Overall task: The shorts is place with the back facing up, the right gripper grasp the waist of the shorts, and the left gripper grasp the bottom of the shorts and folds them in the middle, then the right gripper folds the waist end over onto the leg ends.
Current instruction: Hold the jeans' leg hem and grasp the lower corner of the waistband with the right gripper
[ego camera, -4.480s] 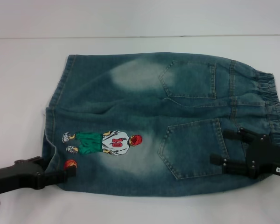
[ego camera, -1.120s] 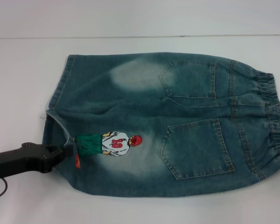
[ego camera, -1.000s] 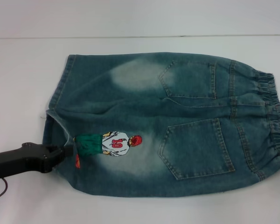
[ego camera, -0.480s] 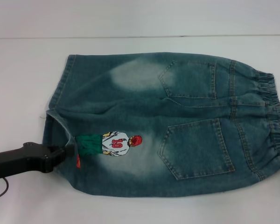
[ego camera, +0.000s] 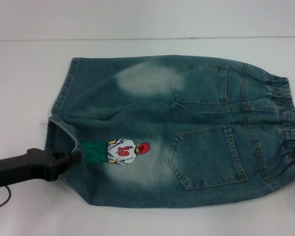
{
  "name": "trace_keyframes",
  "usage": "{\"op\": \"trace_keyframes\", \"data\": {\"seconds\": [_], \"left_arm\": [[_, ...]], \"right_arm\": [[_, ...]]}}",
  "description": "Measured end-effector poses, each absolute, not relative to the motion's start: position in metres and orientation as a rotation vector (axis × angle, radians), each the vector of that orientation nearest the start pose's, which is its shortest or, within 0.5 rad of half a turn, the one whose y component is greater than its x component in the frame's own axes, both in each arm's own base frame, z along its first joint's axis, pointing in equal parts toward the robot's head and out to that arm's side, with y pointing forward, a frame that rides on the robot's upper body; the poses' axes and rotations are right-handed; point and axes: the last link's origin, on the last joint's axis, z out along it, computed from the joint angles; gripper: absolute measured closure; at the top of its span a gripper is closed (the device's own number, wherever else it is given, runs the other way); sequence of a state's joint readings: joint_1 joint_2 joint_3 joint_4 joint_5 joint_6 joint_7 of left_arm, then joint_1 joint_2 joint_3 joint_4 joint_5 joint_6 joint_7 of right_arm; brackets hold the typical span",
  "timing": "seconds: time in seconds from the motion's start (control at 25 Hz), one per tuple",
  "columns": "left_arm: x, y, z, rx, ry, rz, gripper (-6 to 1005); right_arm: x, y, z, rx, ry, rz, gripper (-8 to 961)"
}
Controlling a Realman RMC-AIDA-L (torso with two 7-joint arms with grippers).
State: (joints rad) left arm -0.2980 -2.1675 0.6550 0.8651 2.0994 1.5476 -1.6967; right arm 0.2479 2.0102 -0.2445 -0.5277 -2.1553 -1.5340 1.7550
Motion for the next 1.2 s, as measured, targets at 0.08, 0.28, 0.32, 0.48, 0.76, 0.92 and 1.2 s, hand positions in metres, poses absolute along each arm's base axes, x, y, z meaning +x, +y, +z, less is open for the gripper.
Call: {"op": "trace_keyframes", "data": {"seconds": [0.08, 0.28, 0.32, 0.48, 0.76, 0.92, 1.2], "left_arm": [[-0.314, 0.273, 0.001, -2.502, -1.180, -0.611, 947], [-0.313, 0.274, 0.001, -2.504, -1.176, -0.612, 948], [-0.313, 0.274, 0.001, -2.506, -1.175, -0.612, 948], [-0.313, 0.275, 0.001, -2.508, -1.173, -0.613, 948], [-0.311, 0.276, 0.000, -2.516, -1.166, -0.615, 948], [-0.309, 0.277, 0.000, -2.524, -1.159, -0.619, 948], [-0.308, 0.278, 0.001, -2.524, -1.157, -0.623, 949]], "right_arm": [[0.395, 0.231, 0.044, -1.981, 1.615, 0.831, 28], [0.394, 0.232, 0.045, -1.990, 1.620, 0.825, 29], [0.394, 0.234, 0.045, -1.999, 1.615, 0.821, 29], [0.389, 0.239, 0.044, -2.039, 1.592, 0.806, 30], [0.388, 0.244, 0.040, -2.069, 1.587, 0.765, 32], [0.388, 0.246, 0.039, -2.099, 1.552, 0.717, 96], [0.387, 0.247, 0.039, -2.116, 1.520, 0.690, 465]]}}
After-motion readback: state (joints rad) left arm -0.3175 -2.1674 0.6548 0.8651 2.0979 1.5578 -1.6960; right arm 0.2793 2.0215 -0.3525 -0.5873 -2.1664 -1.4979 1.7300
